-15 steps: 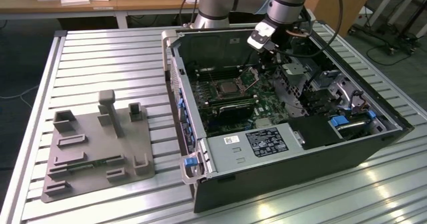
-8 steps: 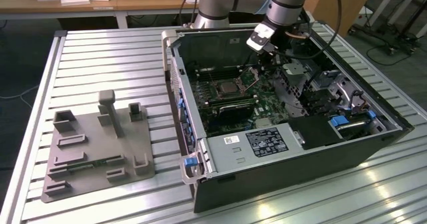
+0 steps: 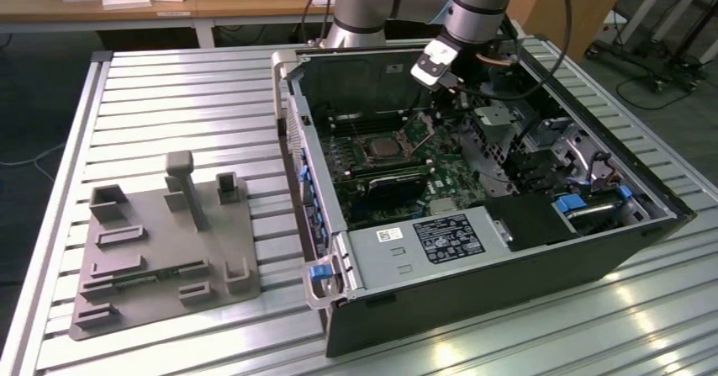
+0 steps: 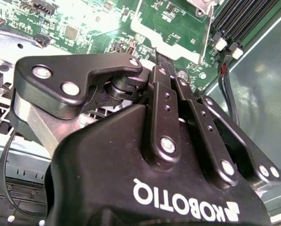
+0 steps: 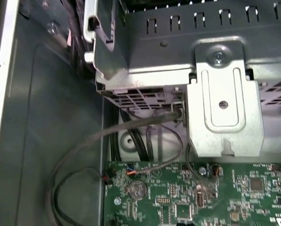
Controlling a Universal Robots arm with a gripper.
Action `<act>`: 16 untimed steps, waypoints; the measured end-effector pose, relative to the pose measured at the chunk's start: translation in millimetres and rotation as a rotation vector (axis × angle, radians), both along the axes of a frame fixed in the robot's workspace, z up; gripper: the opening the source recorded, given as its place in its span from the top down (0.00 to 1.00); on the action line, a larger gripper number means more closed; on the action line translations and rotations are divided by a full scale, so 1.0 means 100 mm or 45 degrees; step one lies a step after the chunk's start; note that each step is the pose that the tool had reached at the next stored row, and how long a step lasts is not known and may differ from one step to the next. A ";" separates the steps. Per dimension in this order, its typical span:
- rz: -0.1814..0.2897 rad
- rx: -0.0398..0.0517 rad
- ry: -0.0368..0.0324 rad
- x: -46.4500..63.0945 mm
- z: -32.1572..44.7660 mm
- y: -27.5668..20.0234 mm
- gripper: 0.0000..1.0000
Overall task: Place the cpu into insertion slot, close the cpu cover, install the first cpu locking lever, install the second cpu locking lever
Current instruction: 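Close the cpu cover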
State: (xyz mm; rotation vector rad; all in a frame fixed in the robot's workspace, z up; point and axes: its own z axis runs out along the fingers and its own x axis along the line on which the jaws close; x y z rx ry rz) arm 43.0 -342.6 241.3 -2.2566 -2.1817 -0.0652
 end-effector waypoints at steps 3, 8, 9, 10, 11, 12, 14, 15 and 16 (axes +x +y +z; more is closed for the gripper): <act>0.000 0.000 0.0001 -0.02 0.000 0.000 0.90; 0.000 0.001 0.0010 -0.08 0.000 0.000 0.90; 0.000 0.001 0.0018 -0.09 0.000 0.000 0.90; 0.000 0.002 0.0030 -0.10 0.000 0.000 0.90; 0.000 0.002 0.0045 -0.11 0.000 0.000 0.90; 0.000 0.002 0.0058 -0.12 0.000 0.000 0.90; 0.000 0.002 0.0067 -0.14 0.000 0.000 0.90; 0.000 0.003 0.0070 -0.16 0.000 0.000 0.90; 0.000 0.003 0.0072 -0.17 0.000 0.000 0.90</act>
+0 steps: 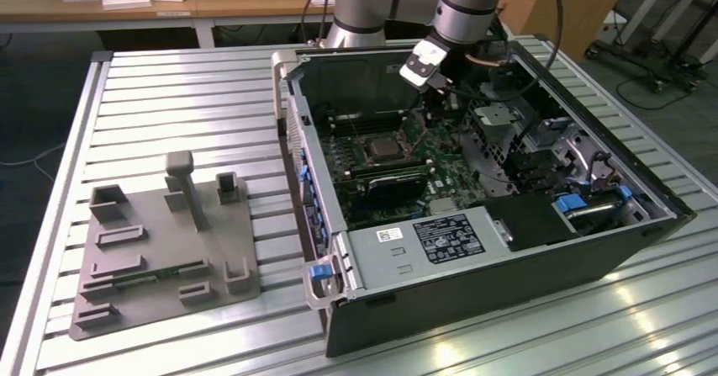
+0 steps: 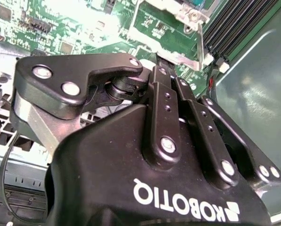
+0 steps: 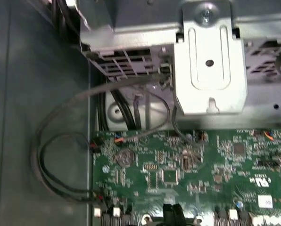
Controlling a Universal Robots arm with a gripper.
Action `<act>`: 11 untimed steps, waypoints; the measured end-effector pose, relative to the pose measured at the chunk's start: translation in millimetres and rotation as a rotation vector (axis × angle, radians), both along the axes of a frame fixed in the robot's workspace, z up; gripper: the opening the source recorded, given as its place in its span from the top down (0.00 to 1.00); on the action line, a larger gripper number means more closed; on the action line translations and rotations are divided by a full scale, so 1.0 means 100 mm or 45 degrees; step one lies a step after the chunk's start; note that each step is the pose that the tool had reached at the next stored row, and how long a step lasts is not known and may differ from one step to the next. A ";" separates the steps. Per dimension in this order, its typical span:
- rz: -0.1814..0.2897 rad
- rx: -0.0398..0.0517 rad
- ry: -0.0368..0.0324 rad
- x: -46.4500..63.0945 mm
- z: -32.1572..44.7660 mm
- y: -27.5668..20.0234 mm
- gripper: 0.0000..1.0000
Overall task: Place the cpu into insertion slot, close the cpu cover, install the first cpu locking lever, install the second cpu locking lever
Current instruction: 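Close the cpu cover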
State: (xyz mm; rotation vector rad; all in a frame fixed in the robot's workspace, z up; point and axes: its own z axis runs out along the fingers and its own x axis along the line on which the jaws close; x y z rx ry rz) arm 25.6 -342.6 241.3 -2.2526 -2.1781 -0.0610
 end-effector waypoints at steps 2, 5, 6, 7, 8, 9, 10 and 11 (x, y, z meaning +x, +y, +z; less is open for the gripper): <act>0.000 0.000 0.0003 -0.03 0.000 0.000 0.90; 0.000 0.000 0.0004 -0.07 -0.002 0.000 0.90; 0.000 0.000 0.0005 -0.07 -0.002 0.000 0.90; 0.000 0.000 0.0005 -0.07 -0.002 0.000 0.90; 0.000 0.000 0.0006 -0.07 -0.002 0.000 0.90; 0.000 0.000 0.0006 -0.07 -0.002 0.000 0.90; 0.000 0.000 0.0005 -0.07 -0.002 0.000 0.90; 0.000 0.000 0.0005 -0.07 -0.002 0.000 0.90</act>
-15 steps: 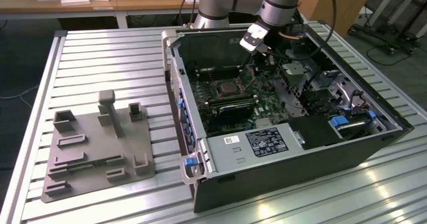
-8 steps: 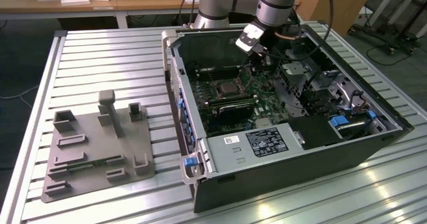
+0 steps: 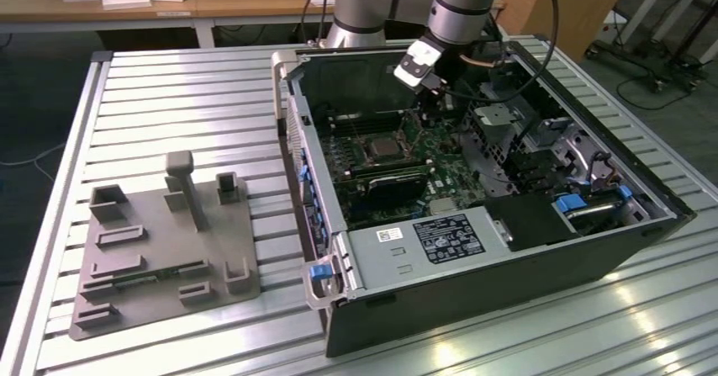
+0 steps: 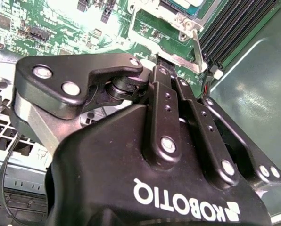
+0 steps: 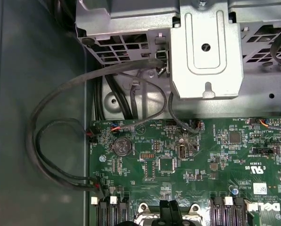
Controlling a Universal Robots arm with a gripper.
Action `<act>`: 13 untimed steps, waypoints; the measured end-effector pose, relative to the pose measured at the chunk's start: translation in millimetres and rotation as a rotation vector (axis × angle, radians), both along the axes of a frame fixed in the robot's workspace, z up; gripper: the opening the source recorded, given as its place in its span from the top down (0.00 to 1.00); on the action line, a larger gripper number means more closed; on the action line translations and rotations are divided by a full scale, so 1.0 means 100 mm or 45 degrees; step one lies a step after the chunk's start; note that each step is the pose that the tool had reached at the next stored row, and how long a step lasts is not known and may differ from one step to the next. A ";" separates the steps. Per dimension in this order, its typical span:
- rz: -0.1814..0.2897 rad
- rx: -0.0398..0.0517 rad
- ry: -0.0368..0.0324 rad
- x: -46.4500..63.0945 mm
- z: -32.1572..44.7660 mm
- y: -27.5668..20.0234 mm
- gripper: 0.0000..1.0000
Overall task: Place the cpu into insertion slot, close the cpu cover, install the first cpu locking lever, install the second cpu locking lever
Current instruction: 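Close the cpu cover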
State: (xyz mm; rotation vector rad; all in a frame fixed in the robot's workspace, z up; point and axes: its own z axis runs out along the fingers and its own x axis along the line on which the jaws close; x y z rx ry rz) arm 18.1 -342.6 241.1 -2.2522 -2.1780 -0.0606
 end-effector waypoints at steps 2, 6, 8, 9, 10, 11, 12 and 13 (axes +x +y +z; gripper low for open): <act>0.000 0.000 0.0000 0.00 0.000 0.000 0.90; 0.000 0.000 0.0000 -0.01 0.000 0.000 0.90; 0.000 0.000 -0.0001 -0.02 0.000 0.000 0.90; 0.000 0.000 0.0000 -0.02 0.000 0.000 0.90; 0.000 0.000 0.0000 -0.02 0.000 0.000 0.90; 0.000 0.000 0.0000 -0.03 0.000 0.000 0.90; 0.000 0.000 0.0000 -0.03 0.000 0.000 0.90; 0.000 0.000 0.0000 -0.03 0.000 0.000 0.90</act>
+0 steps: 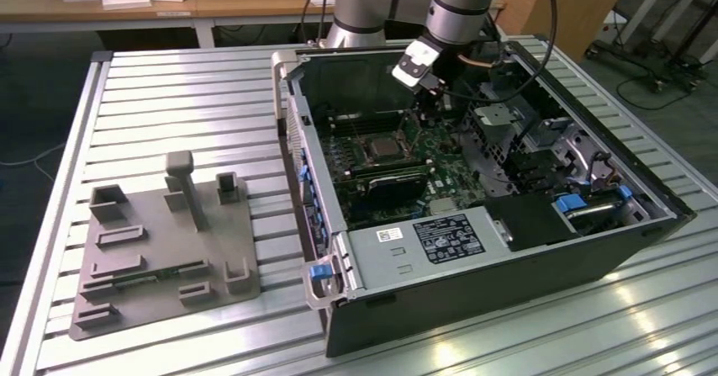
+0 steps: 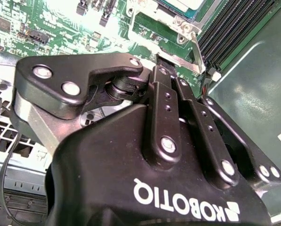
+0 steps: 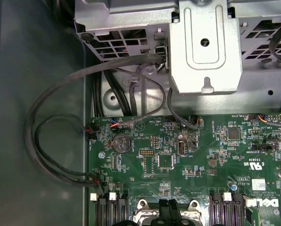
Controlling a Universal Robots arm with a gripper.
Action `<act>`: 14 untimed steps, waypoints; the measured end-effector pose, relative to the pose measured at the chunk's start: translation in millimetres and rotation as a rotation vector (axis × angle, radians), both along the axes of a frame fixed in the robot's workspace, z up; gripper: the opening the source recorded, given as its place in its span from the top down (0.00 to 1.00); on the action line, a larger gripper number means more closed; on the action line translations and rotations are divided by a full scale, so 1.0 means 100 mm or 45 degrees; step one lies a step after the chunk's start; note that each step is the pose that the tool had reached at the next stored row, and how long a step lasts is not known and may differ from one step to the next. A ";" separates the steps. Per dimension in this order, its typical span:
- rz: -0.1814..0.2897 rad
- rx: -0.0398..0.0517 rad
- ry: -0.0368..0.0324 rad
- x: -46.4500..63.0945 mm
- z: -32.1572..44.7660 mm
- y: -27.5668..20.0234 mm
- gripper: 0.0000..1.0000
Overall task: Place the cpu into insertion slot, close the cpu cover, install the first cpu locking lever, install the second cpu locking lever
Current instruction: 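Close the cpu cover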
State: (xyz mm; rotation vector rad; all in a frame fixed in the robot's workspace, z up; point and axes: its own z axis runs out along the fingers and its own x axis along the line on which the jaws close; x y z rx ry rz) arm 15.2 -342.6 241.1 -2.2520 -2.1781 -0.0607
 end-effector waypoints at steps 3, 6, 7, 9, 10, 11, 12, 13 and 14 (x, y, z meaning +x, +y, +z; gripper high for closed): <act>0.000 0.000 0.0000 0.00 0.000 0.000 0.90; 0.000 0.000 0.0000 -0.01 0.000 0.000 0.90; 0.000 0.000 0.0000 -0.01 0.000 0.000 0.90; 0.000 0.000 0.0000 -0.02 0.000 0.000 0.90; 0.000 0.000 0.0000 -0.02 0.000 0.000 0.90; 0.000 0.000 0.0000 -0.02 0.000 0.000 0.90; 0.000 0.000 0.0000 -0.03 0.000 0.000 0.90; 0.000 0.000 0.0000 -0.03 0.000 0.000 0.90; 0.000 0.000 0.0000 -0.03 0.000 0.000 0.90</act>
